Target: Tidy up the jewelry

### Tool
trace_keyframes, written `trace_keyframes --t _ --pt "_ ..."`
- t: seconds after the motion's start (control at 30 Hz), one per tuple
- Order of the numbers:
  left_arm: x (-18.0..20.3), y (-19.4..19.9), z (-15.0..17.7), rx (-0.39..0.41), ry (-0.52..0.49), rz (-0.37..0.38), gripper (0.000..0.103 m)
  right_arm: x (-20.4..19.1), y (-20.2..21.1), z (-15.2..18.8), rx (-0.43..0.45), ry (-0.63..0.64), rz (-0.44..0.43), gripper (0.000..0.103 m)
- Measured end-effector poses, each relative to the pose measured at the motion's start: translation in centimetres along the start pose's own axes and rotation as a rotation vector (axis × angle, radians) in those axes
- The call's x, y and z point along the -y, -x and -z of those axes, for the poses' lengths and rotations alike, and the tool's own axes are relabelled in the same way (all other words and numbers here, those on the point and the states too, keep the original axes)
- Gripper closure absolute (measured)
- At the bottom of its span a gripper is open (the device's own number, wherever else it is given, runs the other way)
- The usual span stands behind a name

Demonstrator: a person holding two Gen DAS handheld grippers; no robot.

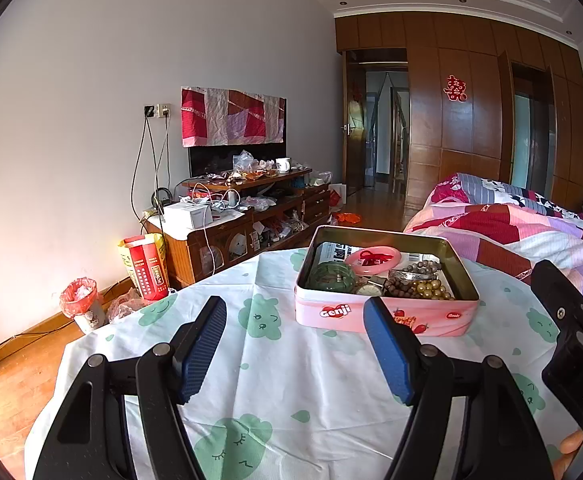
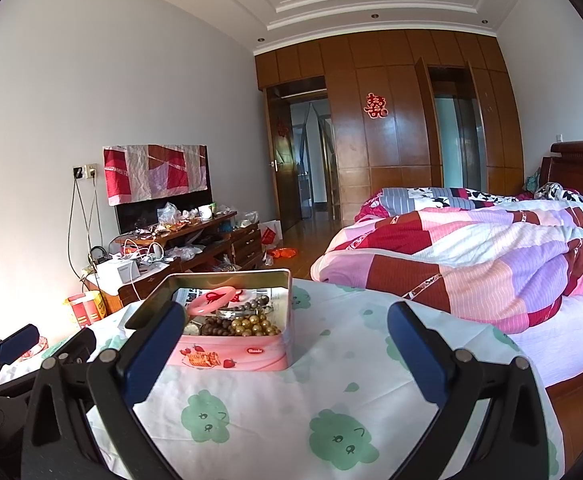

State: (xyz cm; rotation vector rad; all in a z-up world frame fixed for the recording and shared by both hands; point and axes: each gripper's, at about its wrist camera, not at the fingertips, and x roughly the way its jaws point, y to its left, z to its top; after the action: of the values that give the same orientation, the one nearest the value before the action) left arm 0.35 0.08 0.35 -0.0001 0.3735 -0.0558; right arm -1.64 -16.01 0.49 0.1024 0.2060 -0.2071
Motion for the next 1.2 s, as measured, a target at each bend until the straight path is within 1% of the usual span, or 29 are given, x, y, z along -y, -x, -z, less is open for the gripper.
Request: trace_keyframes --t 0.6,0.73,0.87,1.03,1.2 --pt "0.0 0.08 -0.05 0.0 0.0 -0.003 0.031 -0.01 -0.01 -0.12 -0.001 -0.001 0.0 0.0" --pt "-0.21 0.08 -0.12 -0.007 0.011 0.016 0.031 0.01 0.04 -0.14 -0.001 -0.002 0.001 0.0" --pt "0.05 0.11 -0.19 -0.009 0.006 0.0 0.031 0.11 -0.04 0.02 -0.005 -0.002 0.003 0.0" --pt "0.19 -0.12 -0.08 -0.038 0.021 0.037 0.031 0.33 0.05 0.35 -0.01 -0.003 0.005 0.0" --pt "0.23 0.27 -0.09 -0.008 0.022 0.07 0.03 0.37 0.05 0.46 -0.014 -0.003 0.005 0.0"
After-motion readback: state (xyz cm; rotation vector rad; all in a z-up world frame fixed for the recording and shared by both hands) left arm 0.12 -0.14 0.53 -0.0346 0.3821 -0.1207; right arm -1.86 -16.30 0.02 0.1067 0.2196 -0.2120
